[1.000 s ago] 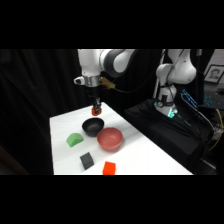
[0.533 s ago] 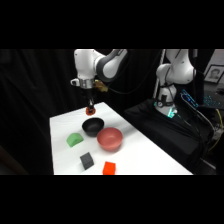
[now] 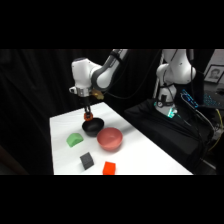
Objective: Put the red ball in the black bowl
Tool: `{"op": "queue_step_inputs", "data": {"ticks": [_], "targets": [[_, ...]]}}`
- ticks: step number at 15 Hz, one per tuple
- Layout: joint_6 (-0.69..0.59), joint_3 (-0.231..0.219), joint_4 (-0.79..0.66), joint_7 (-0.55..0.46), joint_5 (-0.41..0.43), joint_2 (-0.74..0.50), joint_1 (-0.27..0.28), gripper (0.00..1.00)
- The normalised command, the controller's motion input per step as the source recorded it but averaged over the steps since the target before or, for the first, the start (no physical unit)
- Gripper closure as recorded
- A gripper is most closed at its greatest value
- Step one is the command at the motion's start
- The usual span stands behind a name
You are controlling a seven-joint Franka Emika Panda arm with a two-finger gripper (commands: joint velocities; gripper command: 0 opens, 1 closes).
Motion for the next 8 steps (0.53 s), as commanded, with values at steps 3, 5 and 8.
{"op": "queue_step_inputs", "data": {"ticks": [3, 5, 8], "targets": [[0.08, 0.0, 0.22, 0.05, 0.132, 0.24, -0.033, 0.98], [0.07, 0.009, 0.2, 0.04, 0.136, 0.22, -0.04, 0.98], [0.05, 0.013, 0.18, 0.03, 0.13, 0.17, -0.046, 0.86]]}}
